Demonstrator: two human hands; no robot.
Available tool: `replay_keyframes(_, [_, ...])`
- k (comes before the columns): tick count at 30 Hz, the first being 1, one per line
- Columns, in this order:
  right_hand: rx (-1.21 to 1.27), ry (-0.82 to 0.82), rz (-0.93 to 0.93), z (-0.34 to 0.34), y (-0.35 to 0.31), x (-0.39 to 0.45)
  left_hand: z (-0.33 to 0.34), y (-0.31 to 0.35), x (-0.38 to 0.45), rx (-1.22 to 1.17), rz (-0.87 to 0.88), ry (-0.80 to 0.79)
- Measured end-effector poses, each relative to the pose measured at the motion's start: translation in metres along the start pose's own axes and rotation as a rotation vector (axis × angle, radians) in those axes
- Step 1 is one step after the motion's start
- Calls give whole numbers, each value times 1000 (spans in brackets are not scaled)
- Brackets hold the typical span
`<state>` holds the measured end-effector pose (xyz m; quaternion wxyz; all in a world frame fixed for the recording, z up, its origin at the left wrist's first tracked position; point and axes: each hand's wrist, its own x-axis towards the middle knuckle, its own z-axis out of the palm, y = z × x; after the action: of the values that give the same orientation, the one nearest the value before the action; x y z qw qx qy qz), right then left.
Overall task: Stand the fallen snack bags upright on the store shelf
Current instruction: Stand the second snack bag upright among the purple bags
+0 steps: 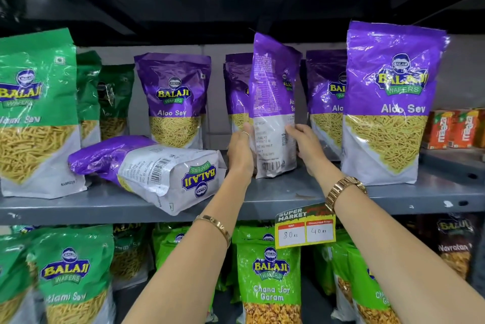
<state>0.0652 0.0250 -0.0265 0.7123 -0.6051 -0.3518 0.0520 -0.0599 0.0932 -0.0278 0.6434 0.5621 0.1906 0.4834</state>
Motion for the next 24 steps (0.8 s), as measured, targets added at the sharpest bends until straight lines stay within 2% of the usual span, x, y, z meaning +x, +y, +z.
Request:
replay_keyframes(4, [117,-174,63,3,-2,-2,-1,4,-1,-12,50,15])
replay_keyframes(6, [223,-199,118,3,-3,1,-2,4,-1,31,112,-15])
replay_keyframes(9, [111,-93,170,3,-3,1,-1,-1,0,104,158,-59])
replay_keyframes(12, [-101,131,-58,-1,0,0,3,-2,1,110,117,-58])
replay_keyframes(14, [-25,173,-147,-6,-1,-2,4,-4,5,124,-1,-74])
replay_keyframes(16, [131,115,-75,-9,-4,-4,5,-4,9,123,-123,-117])
replay_keyframes(18, [223,17,17,-10,-3,-4,5,-4,14,126,-168,-150])
replay_keyframes(21, [304,-109,32,-9,-6,-4,4,-8,21,141,-161,-153])
replay_keyframes(24, [297,-160,29,-7,-9,-8,1,-11,27,169,-126,-165])
